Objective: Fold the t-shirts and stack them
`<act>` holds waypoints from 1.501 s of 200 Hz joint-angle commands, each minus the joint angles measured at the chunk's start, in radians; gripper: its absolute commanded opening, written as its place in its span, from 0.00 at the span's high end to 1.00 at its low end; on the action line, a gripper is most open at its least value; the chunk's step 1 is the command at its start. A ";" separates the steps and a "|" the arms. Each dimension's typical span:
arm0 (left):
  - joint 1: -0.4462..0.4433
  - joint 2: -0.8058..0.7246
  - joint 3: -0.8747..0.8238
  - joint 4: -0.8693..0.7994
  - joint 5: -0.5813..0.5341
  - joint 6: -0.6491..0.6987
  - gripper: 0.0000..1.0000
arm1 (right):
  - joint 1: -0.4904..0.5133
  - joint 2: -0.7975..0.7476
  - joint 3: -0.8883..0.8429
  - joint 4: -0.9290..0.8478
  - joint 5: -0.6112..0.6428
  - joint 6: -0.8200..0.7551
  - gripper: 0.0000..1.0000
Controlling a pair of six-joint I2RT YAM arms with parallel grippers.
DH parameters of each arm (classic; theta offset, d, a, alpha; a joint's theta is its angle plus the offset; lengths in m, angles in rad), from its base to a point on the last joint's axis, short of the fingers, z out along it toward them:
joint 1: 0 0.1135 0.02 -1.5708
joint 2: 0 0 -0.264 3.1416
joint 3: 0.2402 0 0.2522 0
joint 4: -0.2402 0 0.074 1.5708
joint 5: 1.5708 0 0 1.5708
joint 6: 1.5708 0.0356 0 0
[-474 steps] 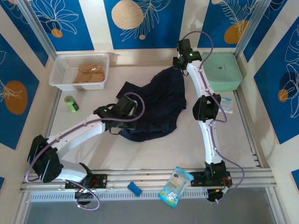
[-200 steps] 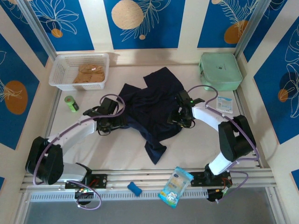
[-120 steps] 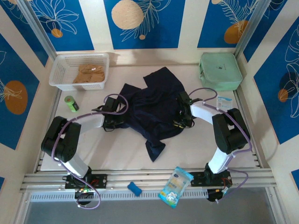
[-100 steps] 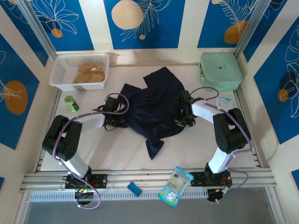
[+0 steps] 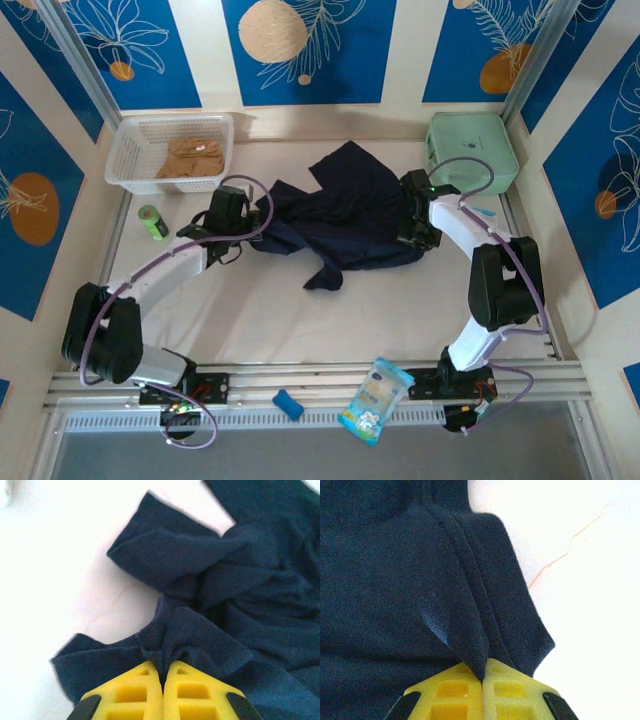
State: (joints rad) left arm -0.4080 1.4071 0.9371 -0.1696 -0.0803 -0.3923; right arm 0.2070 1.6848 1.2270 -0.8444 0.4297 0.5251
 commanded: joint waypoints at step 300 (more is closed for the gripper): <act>0.043 0.384 0.244 -0.023 -0.023 0.003 1.00 | 0.318 0.069 0.020 -0.045 -0.157 0.156 1.00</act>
State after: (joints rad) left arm -0.3756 1.8366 1.0874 -0.1478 -0.1101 -0.4629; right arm 0.5476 1.8156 1.2217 -0.7929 0.1928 0.7044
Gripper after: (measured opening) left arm 0.076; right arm 0.049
